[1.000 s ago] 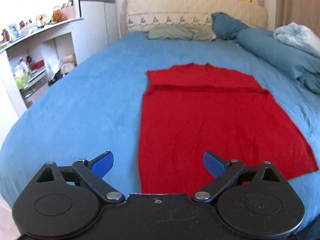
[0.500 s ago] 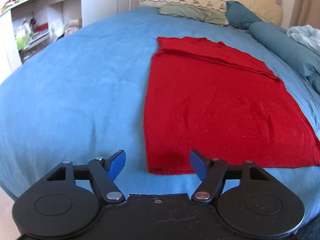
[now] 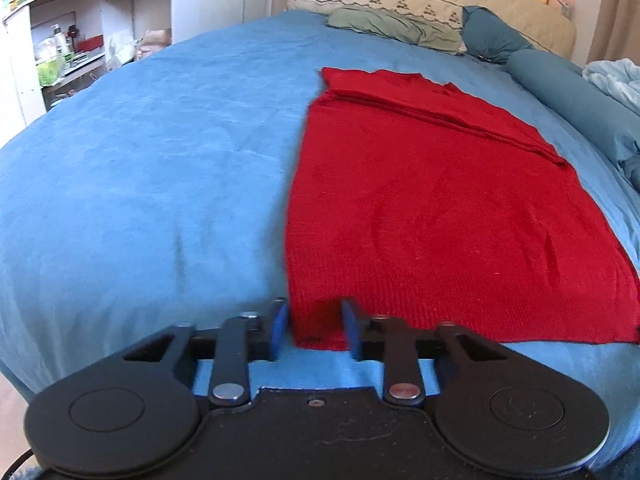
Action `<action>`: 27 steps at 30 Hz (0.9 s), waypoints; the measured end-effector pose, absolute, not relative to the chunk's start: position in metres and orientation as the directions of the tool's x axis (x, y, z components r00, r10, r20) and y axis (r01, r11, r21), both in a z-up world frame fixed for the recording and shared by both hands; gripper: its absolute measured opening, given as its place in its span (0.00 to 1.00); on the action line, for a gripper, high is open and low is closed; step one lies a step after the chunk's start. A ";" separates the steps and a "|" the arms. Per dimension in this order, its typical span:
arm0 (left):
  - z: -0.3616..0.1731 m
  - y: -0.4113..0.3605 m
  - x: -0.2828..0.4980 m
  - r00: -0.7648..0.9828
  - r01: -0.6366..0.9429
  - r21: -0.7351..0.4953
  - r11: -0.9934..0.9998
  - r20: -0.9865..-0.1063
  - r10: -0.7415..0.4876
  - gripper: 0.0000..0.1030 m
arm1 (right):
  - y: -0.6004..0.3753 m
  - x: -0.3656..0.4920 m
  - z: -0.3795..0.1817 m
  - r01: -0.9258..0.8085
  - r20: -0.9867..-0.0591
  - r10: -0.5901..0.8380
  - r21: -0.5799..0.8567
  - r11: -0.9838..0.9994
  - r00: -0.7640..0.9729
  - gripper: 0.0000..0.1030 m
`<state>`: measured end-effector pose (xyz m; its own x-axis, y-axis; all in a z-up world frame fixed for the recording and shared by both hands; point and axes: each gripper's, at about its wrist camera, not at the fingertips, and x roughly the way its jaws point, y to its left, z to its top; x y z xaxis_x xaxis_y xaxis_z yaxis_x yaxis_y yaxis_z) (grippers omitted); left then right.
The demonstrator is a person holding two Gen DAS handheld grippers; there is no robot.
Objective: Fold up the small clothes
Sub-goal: 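Grasp the sweater hem with both tools and lift it toward the collar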
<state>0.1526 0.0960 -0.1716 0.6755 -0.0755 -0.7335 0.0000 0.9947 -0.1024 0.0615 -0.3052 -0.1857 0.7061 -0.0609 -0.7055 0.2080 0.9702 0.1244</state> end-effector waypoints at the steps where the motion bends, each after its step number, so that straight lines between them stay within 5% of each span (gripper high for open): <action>1: -0.171 0.095 0.154 0.673 0.002 -0.102 0.995 -0.736 -0.077 0.08 | -0.304 0.063 -0.187 0.207 -0.705 -0.063 0.120 0.971 0.707 0.37; 3: -0.169 0.095 0.155 0.671 -0.002 -0.105 0.994 -0.738 -0.077 0.06 | -0.303 0.064 -0.188 0.214 -0.702 -0.069 0.121 0.969 0.709 0.23; 9: -0.138 0.099 0.152 0.703 -0.014 -0.104 0.994 -0.709 -0.064 0.05 | -0.309 0.061 -0.173 0.248 -0.672 -0.069 0.175 0.953 0.737 0.22; 16: -0.058 0.095 0.175 0.809 0.044 -0.118 0.992 -0.579 -0.105 0.04 | -0.330 0.078 -0.106 0.198 -0.572 0.032 0.335 0.921 0.820 0.21; 27: 0.028 0.056 0.407 0.855 -0.023 -0.113 0.993 -0.518 -0.039 0.04 | -0.375 0.287 0.013 0.128 -0.445 0.116 0.481 0.867 0.888 0.21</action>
